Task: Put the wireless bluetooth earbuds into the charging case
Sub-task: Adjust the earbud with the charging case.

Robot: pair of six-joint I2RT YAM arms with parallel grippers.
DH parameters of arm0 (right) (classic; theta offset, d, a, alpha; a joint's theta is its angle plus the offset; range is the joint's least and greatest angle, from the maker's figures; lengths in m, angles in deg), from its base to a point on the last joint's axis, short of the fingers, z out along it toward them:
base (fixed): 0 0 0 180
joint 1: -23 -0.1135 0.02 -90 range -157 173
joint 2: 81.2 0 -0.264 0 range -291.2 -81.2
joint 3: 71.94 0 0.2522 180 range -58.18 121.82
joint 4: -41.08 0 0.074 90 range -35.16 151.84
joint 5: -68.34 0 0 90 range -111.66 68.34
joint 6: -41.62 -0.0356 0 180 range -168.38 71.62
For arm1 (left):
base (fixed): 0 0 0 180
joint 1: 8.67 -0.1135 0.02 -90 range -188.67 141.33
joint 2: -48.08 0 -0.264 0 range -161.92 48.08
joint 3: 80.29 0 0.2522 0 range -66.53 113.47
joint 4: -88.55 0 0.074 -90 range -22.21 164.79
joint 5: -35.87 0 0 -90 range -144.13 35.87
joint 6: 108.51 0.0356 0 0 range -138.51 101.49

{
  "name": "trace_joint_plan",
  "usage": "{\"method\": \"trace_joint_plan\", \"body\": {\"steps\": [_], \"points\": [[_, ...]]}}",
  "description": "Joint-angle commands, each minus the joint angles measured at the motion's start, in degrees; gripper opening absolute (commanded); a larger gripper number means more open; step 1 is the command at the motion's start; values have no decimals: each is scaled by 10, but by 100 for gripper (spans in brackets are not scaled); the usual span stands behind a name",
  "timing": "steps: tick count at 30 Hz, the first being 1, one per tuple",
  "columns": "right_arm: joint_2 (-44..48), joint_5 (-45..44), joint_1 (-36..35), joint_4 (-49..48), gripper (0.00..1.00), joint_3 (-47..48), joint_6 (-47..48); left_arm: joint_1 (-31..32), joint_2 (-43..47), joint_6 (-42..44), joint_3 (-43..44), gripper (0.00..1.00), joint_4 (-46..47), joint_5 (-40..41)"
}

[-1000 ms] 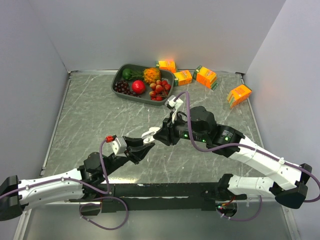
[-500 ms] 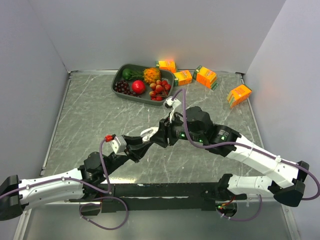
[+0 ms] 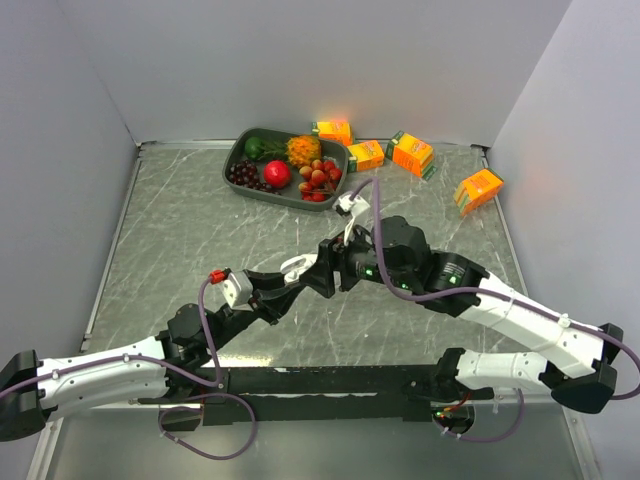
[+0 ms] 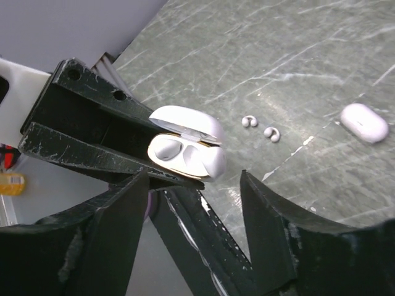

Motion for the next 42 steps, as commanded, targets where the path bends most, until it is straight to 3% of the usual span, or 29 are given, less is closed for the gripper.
{"method": "trace_joint_plan", "body": {"steps": [1,8,21,42], "points": [[32,-42,-3,12,72,44,1,-1,9,1,14,1,27,10],[55,-89,0,-11,70,13,-35,-1,4,-3,16,1,24,16],[-6,-55,0,-27,69,33,-51,-1,-10,-7,22,1,37,4],[-12,-19,-6,-38,68,43,-54,-1,-12,-5,23,1,33,9]]}}
